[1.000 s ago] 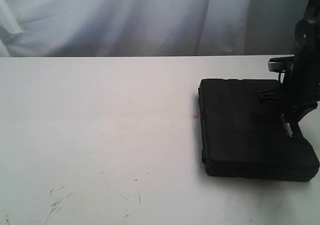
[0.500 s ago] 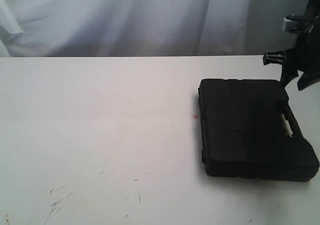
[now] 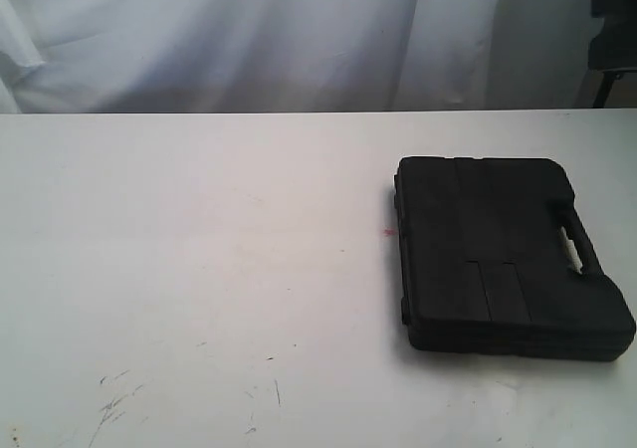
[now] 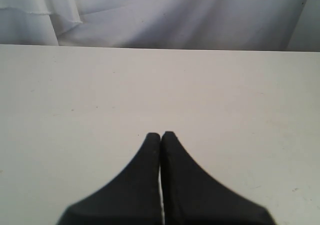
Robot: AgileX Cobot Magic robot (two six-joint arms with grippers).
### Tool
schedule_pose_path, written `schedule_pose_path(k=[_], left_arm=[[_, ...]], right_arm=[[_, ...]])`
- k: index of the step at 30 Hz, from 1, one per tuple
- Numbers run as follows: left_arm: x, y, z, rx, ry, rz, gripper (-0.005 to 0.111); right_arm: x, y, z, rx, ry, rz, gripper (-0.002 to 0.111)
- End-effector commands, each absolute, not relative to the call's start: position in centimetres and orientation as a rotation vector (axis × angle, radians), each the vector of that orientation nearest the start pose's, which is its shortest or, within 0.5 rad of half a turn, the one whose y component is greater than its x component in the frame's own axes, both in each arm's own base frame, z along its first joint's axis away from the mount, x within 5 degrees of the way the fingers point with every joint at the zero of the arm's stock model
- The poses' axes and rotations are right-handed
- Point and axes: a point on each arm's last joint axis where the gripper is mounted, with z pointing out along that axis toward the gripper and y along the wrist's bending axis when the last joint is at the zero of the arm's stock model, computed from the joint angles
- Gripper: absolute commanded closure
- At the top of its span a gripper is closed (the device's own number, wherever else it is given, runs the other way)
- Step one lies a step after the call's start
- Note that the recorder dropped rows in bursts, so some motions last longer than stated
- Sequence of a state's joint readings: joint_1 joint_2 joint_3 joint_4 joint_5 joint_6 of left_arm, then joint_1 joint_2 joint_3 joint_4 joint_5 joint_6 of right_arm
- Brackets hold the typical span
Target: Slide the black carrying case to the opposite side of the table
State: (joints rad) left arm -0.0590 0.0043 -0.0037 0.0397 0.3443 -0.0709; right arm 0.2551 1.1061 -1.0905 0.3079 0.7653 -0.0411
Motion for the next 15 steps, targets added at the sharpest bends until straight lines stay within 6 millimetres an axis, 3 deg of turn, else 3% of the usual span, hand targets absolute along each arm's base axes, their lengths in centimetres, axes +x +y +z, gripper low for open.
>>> schedule_pose_path(k=[1, 8, 15], left_arm=[[5.4, -0.2, 18.3, 0.012, 1.818, -0.054, 0.107], [5.4, -0.2, 18.3, 0.012, 1.818, -0.054, 0.107], [5.4, -0.2, 18.3, 0.012, 1.818, -0.054, 0.107]], right_arm=[[16.1, 6.6, 38.2, -0.211, 2.107, 0.505, 0.108], [10.3, 5.0, 39.6, -0.220, 1.943, 0.529, 0.108], [6.1, 3.7, 41.1, -0.233, 1.777, 0.521, 0.108]])
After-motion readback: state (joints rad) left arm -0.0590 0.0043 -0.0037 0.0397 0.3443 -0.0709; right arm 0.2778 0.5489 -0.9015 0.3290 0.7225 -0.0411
